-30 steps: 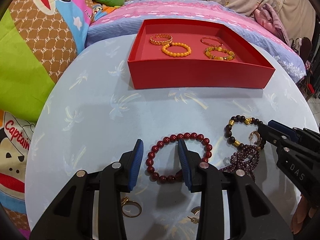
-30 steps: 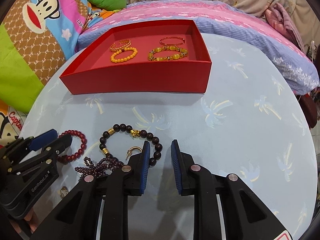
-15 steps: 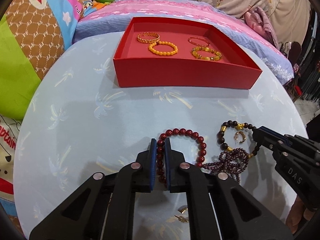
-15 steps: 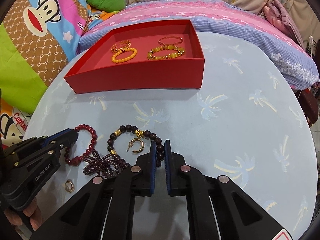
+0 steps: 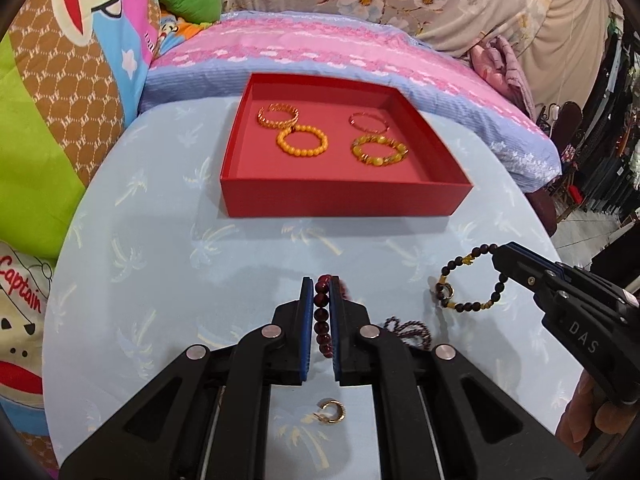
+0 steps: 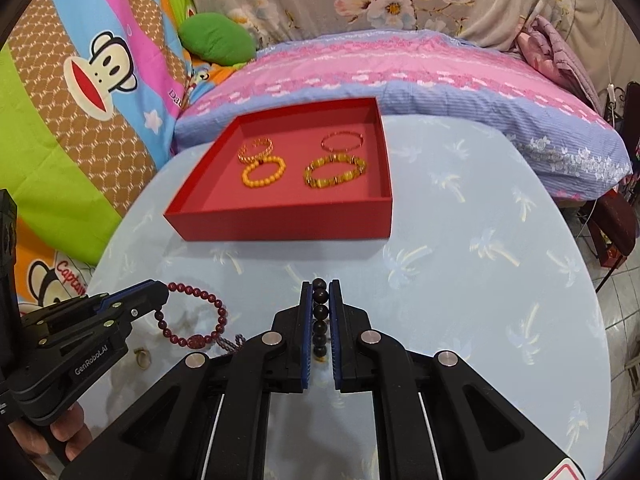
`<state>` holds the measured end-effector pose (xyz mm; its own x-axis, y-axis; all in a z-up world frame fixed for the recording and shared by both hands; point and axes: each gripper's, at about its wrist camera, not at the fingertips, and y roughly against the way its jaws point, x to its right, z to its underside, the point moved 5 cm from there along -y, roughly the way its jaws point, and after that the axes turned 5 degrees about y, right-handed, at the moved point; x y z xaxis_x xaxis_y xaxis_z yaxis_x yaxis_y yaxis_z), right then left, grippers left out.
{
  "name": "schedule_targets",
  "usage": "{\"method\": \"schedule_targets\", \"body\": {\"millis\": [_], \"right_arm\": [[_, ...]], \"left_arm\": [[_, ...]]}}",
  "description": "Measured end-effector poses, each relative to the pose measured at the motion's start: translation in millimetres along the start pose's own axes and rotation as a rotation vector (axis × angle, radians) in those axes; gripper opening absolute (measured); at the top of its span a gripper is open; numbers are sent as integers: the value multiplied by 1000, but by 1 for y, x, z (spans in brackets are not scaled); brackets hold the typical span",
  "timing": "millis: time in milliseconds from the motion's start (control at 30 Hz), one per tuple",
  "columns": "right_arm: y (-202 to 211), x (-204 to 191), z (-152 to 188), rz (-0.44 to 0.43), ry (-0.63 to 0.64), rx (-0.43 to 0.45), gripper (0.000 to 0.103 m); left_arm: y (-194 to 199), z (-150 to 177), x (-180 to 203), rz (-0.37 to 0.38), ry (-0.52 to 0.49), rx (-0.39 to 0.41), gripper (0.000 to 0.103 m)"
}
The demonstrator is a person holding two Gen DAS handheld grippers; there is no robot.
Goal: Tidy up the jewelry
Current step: 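Carry both bracelets into the red tray and lower them onto its floor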
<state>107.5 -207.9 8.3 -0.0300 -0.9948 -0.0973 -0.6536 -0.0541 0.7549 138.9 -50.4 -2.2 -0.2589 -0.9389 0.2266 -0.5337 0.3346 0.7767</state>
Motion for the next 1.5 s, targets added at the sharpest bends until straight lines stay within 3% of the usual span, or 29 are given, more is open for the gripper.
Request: {"method": "schedule_targets", "body": {"millis": [267,533,800,1000,1200,1500], "right_arm": [[22,11,-28,7,-10,67,8],[14,17,-71,12,3,111,7],[-14,6,-110,-48,-8,123,8],[-60,-3,-117,-119,-51,65,8],[-103,5,-97,-95,-75,-23,8],[-114,19,-82,-37,-68,-46,8]], "left_arm": [[20,-24,12,63,-10,29,7],[23,-79,28,110,-26,101,7],[-6,-124,35,132,-20,116,7],[-44,-130,23,149,30,67,7],[-91,-113,-2,98,76,-20,7],[-113,-97,-24,-31,41,-35,7]]}}
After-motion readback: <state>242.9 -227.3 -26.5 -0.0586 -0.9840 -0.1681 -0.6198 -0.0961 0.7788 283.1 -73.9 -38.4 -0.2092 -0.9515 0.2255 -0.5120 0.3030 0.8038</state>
